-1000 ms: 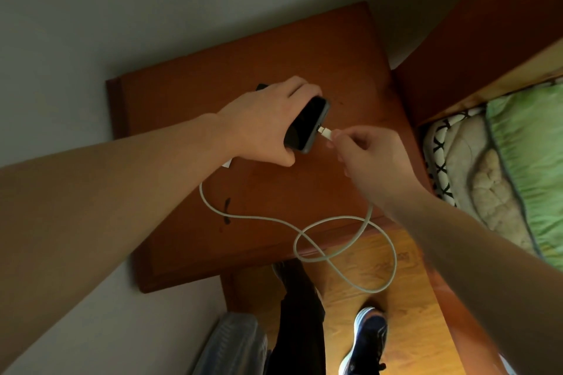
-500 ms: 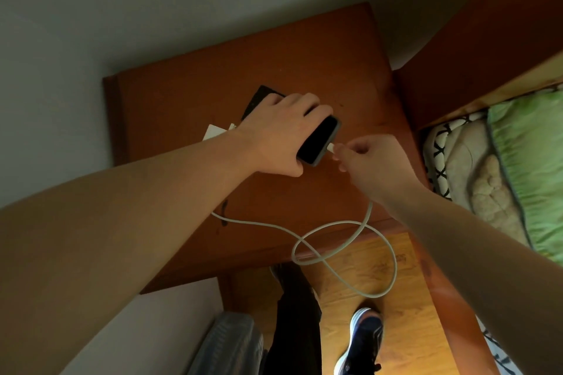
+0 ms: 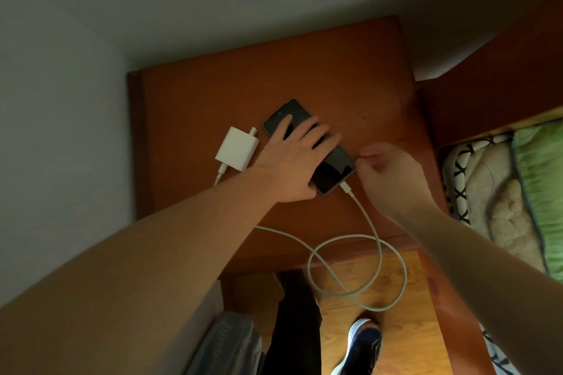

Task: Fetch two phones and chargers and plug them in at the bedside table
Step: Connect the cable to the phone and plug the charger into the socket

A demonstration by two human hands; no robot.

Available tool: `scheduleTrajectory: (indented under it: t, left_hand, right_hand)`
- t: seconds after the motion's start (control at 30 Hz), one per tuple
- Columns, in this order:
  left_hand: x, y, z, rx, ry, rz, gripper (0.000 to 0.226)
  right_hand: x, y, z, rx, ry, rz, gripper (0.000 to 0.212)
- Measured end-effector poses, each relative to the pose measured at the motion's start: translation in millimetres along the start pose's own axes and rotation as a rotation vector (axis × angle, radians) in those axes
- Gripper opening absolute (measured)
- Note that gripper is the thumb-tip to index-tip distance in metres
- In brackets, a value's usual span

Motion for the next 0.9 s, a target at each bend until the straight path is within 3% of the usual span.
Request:
scheduleTrajectory:
  t: [0.13, 0.2, 0.27, 0.33, 0.47, 0.57, 0.6, 0.67, 0.73, 0.77, 0.9]
  left_hand:
    - [49, -52, 3, -0.18, -0.126, -0.506, 0.075]
    - [70, -78, 18, -0.084, -0.205, -0.761, 0.086]
    - [79, -92, 36, 0.098, -0.321, -0.884, 0.097]
    - [81, -97, 51, 0.178, -0.484, -0.925, 0.089]
    - [80, -106, 55, 0.098, -0.716, -0.96, 0.053]
    - [84, -122, 46, 0.016, -1.152, -1.094, 0.043]
    - [85, -126, 39, 0.016, -1.378, -1.114, 0.038]
    - [86, -134, 19, 0.012, -1.707, -1.042, 0.037]
    - [90, -142, -9, -0.036, -1.834, -0.914, 0.039]
    - [92, -146, -25, -0.065, -1.866, -0.862, 0.041]
    - [93, -166, -100, -0.173, -1.861, -0.754, 0.034]
  right_hand:
    - [27, -3, 18, 0.045, 0.042, -0.087, 0.027]
    - [42, -4, 30, 0.068, 0.058, -0.13, 0.027]
    - [54, -5, 43, 0.096, 0.054, -0.157, 0.027]
    - [63, -7, 54, 0.126, 0.035, -0.167, 0.027]
    - [78, -12, 69, 0.179, 0.008, -0.176, 0.023]
    - [94, -18, 86, 0.229, 0.094, -0.109, 0.01]
    - [99, -21, 94, 0.262, 0.141, -0.045, 0.013]
    - [112, -28, 110, 0.371, 0.29, 0.13, 0.043]
    - [133, -39, 122, 0.536, 0.454, 0.265, 0.069]
    - [147, -45, 123, 0.619, 0.52, 0.278, 0.069]
    - [208, -71, 96, 0.725, 0.71, 0.205, 0.039]
Point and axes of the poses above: each hand's wrist, its own y-axis towards the middle knuckle, its own z-axis out of the palm, x = y × z, the point moved 4 cm from there along y, towards the middle knuckle, and after that the axes turned 15 degrees about y, right-handed, at the moved point
